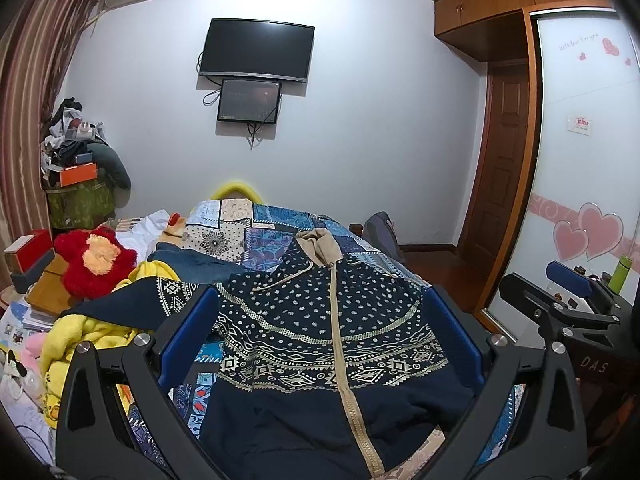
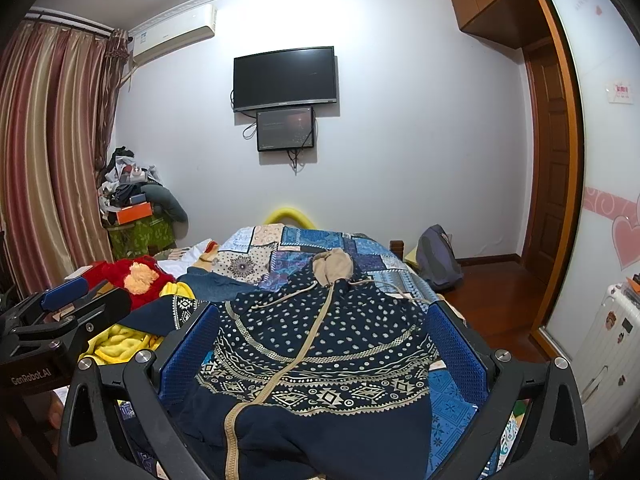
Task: Fold large clothes
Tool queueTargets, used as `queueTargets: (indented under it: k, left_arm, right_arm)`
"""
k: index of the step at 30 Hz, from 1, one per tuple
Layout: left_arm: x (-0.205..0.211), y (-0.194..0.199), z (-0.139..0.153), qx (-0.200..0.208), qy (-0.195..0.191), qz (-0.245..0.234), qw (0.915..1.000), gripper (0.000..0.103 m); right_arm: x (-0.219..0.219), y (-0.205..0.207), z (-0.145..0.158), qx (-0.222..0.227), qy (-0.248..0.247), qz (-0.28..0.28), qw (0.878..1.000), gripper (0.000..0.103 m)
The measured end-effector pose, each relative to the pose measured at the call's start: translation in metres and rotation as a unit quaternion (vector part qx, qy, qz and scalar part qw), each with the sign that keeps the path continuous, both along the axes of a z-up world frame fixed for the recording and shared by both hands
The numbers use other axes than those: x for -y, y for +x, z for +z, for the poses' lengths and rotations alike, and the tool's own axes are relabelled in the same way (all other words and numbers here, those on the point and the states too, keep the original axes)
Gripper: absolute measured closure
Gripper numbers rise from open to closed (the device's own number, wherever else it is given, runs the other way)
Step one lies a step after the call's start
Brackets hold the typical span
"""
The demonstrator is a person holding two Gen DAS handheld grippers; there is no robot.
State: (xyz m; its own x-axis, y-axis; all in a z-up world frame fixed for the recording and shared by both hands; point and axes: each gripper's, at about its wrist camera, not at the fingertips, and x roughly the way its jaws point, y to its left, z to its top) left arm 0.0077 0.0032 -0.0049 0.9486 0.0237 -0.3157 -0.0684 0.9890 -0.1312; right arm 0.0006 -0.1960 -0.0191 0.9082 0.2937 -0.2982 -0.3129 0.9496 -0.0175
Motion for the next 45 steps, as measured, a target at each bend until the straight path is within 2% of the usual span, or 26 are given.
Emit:
queueTargets:
  k: [16, 24, 31, 36, 42, 45]
  left_arm:
    - [-0.007, 0.007, -0.006, -0.006, -0.004, 0.001, 1.0, 0.0]
    - [-0.034, 0.026, -0.017, -0.016, -0.014, 0.022, 0.9995, 0.0]
    - [-0.08, 0.063, -0.039, -0.048, -0.01, 0.068, 0.9965, 0.0]
    - [-0.134, 0.095, -0.067, -0.081, -0.022, 0.097, 0.9917, 0.0]
    - [-0.206, 0.118, -0.111, -0.118, -0.028, 0.166, 0.9787, 0.0]
    - [-0.242, 0.128, -0.137, -0.143, -0.052, 0.187, 0.9706, 0.0]
  right_arm:
    - [-0.005, 0.01, -0.007, -0.008, -0.007, -0.007, 1.0, 0.0]
    - [-0.021, 0.041, -0.02, -0.026, -0.035, -0.013, 0.999, 0.0]
    - [-0.038, 0.099, -0.047, -0.072, -0.05, -0.013, 0.996, 0.0]
    - [-0.054, 0.148, -0.064, -0.097, -0.074, 0.001, 0.993, 0.0]
    - [-0.078, 0.21, -0.079, -0.125, -0.119, 0.049, 0.984, 0.0]
    - [-0.092, 0.242, -0.092, -0.143, -0.141, 0.071, 0.977, 0.0]
